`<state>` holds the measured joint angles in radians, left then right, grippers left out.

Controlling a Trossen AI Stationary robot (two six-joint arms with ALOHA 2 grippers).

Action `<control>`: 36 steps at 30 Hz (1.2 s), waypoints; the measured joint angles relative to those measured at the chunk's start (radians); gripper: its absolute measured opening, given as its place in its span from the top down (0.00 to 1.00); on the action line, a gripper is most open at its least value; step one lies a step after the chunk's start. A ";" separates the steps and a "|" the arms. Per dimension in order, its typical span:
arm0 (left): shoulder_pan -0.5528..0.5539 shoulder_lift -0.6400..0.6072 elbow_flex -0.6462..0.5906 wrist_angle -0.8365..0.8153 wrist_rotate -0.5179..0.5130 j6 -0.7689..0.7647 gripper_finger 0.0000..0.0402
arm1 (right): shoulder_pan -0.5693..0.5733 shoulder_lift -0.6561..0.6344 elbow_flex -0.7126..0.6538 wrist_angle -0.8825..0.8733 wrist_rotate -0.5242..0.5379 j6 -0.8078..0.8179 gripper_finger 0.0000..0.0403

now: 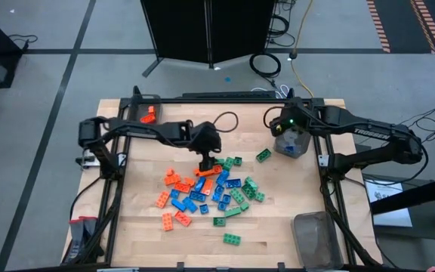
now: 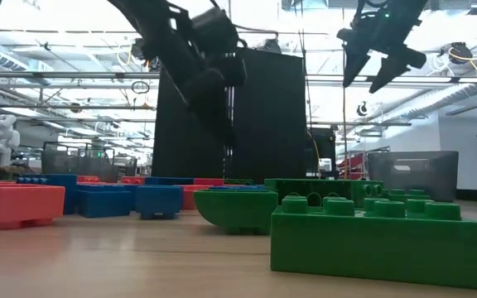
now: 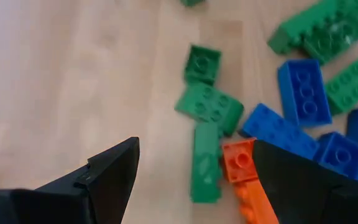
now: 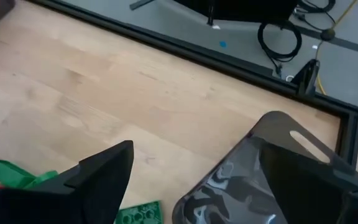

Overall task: Sort blocks
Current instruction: Put the green game piece into the bottom right black bin

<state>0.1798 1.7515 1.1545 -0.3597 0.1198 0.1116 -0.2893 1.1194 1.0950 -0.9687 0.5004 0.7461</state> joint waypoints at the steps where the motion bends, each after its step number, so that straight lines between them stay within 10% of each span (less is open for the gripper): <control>1: -0.003 0.017 0.000 0.000 0.005 0.000 0.22 | 0.000 0.000 0.000 0.000 0.000 -0.004 0.15; 12: -0.005 0.152 0.003 0.021 0.038 0.004 0.33 | 0.001 0.000 0.000 -0.013 0.000 -0.029 0.15; 21: 0.000 0.145 0.015 0.012 -0.012 0.009 0.88 | 0.001 0.000 0.000 -0.012 0.000 -0.037 0.15; 36: 0.012 0.067 0.116 -0.068 -0.033 -0.074 0.89 | 0.028 0.000 0.000 0.130 -0.011 -0.162 0.15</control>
<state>0.1921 1.8185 1.2707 -0.4274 0.0872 0.0374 -0.2613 1.1194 1.0946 -0.8387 0.4899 0.5840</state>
